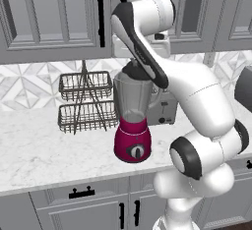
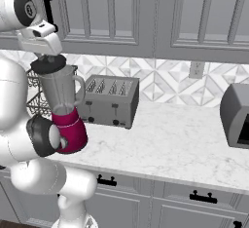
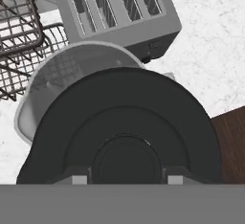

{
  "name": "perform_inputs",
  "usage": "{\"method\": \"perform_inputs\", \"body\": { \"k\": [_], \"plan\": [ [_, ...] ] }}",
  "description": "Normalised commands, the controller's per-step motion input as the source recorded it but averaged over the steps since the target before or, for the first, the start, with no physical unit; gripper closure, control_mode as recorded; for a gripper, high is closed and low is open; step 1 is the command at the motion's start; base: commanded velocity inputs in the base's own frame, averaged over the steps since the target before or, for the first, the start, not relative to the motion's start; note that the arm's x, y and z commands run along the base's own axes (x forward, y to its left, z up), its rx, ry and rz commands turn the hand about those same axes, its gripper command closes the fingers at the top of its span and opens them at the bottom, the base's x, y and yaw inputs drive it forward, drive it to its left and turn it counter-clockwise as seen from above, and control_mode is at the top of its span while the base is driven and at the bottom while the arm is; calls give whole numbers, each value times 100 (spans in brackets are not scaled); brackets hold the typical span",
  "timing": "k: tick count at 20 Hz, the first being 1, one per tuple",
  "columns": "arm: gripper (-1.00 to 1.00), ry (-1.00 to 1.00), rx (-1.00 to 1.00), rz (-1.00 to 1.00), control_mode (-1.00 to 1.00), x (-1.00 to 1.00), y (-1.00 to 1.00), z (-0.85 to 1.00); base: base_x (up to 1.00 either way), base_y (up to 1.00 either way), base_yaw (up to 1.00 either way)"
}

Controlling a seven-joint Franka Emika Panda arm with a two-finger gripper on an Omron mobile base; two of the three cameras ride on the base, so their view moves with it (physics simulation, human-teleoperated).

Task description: Close the lid blender by securely placing the lid on top.

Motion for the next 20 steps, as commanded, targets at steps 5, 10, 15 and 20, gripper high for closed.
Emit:
{"method": "perform_inputs", "body": {
  "k": [5, 10, 15, 20],
  "plan": [
    [100, 0, 0, 0, -100, 27, 0, -12, 0, 0, 0],
    [100, 0, 0, 0, -100, 8, 0, -29, 0, 0, 0],
    [100, 0, 0, 0, -100, 9, 4, -16, 0, 0, 0],
    [100, 0, 0, 0, -100, 19, 24, -1, 0, 0, 0]
  ]
}}
